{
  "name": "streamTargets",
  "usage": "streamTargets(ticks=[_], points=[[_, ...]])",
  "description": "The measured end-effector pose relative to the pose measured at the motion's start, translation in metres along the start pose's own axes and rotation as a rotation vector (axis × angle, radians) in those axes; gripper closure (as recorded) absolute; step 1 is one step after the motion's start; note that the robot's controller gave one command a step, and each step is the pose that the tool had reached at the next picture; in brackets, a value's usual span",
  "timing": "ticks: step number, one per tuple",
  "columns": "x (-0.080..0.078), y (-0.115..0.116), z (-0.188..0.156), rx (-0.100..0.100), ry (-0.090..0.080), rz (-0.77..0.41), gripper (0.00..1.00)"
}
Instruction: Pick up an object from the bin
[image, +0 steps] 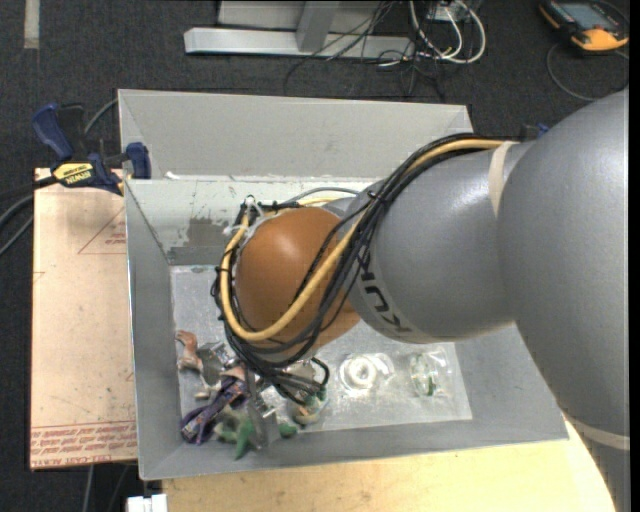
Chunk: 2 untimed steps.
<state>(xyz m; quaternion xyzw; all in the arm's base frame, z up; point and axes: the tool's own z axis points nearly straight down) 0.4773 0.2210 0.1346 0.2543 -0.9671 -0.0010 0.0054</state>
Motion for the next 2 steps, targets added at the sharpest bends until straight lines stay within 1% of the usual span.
streamTargets(ticks=[1, 2], points=[[-0.012, -0.001, -0.025, 0.003, -0.012, 0.012, 0.0], [-0.013, -0.004, 0.035, -0.003, 0.002, -0.252, 0.0]])
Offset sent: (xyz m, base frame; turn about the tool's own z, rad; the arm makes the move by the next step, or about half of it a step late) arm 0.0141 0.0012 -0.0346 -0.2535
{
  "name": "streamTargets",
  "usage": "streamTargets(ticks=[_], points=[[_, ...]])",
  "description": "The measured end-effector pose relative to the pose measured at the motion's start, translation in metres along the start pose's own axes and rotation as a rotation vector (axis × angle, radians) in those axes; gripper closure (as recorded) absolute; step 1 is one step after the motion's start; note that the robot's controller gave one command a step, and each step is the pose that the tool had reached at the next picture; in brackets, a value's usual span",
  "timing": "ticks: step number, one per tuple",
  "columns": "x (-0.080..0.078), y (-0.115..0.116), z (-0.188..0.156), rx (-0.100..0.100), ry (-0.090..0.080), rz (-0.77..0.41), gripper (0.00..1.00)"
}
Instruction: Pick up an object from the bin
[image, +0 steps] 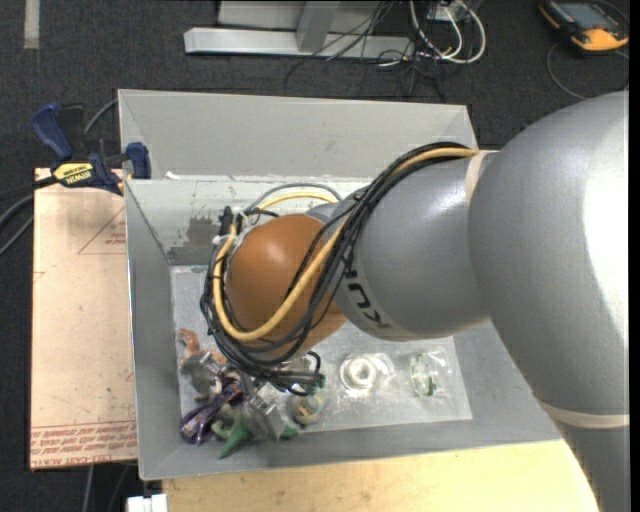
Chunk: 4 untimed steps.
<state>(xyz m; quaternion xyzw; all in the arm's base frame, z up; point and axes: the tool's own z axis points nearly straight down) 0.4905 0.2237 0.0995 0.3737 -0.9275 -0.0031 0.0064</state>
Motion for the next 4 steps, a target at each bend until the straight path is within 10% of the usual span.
streamTargets(ticks=[1, 2, 4], points=[[0.0025, 0.0086, 0.0257, 0.01, -0.014, -0.172, 0.0], [-0.0019, 0.0004, 0.0255, -0.002, -0.012, -0.244, 1.0], [-0.0021, 0.0007, 0.024, -0.003, -0.014, -0.243, 1.0]])
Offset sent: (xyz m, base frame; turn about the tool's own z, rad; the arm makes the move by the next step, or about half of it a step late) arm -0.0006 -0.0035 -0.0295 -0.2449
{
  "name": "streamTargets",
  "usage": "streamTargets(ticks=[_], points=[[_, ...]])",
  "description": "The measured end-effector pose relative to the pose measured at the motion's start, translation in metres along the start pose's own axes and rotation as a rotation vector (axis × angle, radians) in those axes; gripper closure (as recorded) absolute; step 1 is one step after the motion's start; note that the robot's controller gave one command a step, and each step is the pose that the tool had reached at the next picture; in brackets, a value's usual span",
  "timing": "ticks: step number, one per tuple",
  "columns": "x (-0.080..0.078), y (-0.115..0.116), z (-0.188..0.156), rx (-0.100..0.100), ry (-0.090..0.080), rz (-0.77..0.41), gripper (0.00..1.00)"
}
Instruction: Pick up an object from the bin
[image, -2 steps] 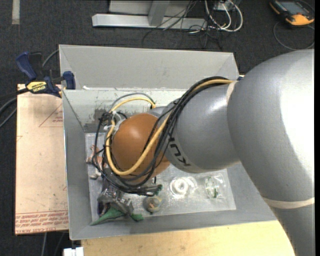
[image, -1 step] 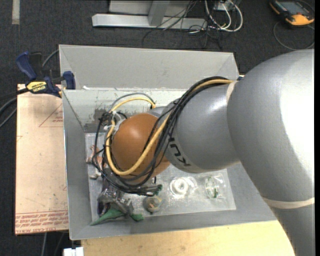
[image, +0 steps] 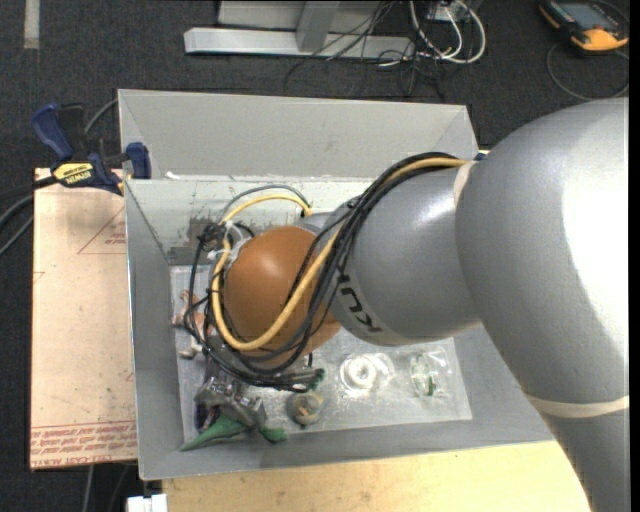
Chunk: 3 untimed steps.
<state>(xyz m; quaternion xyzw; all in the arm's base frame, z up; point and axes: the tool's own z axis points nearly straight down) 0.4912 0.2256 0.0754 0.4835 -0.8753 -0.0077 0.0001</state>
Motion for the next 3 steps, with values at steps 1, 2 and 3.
streamTargets(ticks=[1, 2, 3], points=[[0.0, 0.0, -0.007, 0.0, 0.0, 0.001, 1.0], [0.001, 0.0, -0.015, 0.0, 0.004, 0.001, 1.0], [0.002, 0.001, -0.026, -0.003, 0.008, 0.002, 1.0]])
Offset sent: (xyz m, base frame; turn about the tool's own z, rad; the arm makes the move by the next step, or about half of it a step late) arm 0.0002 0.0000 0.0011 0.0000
